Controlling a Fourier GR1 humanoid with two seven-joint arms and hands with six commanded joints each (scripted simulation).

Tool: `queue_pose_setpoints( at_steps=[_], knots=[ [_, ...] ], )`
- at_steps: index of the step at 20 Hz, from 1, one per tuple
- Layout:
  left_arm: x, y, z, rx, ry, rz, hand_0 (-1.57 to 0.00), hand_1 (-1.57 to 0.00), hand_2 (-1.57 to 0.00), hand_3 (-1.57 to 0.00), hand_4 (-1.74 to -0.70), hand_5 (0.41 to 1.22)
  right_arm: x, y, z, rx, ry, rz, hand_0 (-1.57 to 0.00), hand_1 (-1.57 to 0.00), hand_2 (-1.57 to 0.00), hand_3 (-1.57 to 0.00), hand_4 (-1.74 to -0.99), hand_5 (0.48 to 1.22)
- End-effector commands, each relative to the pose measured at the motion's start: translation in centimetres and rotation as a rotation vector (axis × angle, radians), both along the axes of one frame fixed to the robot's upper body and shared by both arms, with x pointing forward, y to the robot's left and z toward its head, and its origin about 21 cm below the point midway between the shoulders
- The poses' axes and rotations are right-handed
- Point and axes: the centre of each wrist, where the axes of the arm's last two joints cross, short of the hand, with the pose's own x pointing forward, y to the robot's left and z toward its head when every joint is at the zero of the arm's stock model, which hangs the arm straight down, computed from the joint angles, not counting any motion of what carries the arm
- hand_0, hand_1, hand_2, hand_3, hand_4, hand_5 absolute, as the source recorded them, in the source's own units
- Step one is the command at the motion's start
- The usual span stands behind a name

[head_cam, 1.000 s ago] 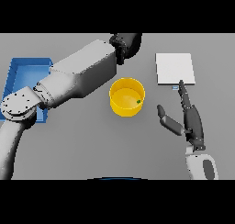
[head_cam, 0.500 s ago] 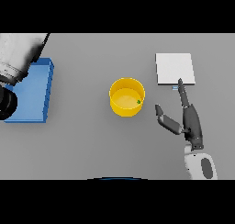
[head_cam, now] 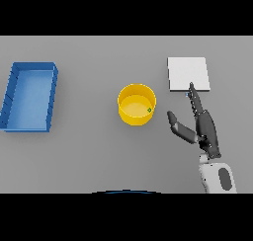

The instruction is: Pick up the red beaker and tilt it to pour out 1 green nut into yellow bowl. Pick up the yellow bowl and place it on the metallic measuring scale.

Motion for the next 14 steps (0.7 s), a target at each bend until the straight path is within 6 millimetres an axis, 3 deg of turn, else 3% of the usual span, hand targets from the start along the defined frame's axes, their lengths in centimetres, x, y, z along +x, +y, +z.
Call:
queue_pose_setpoints(
  at_steps=[1,4,7,10,14],
  knots=[
    [-0.2,0.9,-0.8,-0.050,0.000,0.027,-1.57,-1.57,-1.57,-1.54,-1.74,1.221,0.0,-0.4,-0.5,0.014,0.013,0.005,0.00,0.00,0.00,0.00,-1.141,0.657],
    [-0.8,3.2,-3.6,-0.224,0.011,0.188,-1.57,-1.57,-1.57,-1.56,-1.74,1.221,0.2,0.0,-0.7,0.003,0.014,0.006,0.00,0.00,0.00,0.00,-1.165,0.672],
    [-1.4,4.8,-6.6,-0.340,0.038,0.261,-1.57,-1.57,-1.57,-1.46,-1.74,1.221,0.0,-0.5,-0.8,-0.022,-0.003,0.009,0.00,0.00,0.00,0.00,-1.188,0.696],
    [-2.1,5.5,-9.9,-0.440,0.045,0.296,-1.57,-1.57,-1.57,-1.37,-1.74,1.221,0.3,0.2,-0.6,-0.027,0.007,0.009,0.00,0.00,0.00,0.00,-1.194,0.703],
    [-3.5,6.3,-13.8,-0.530,0.049,0.350,-1.57,-1.57,-1.57,-1.38,-1.74,1.221,0.4,-0.4,-0.7,-0.031,-0.001,0.010,0.00,0.00,0.00,0.00,-1.205,0.704]
  ],
)
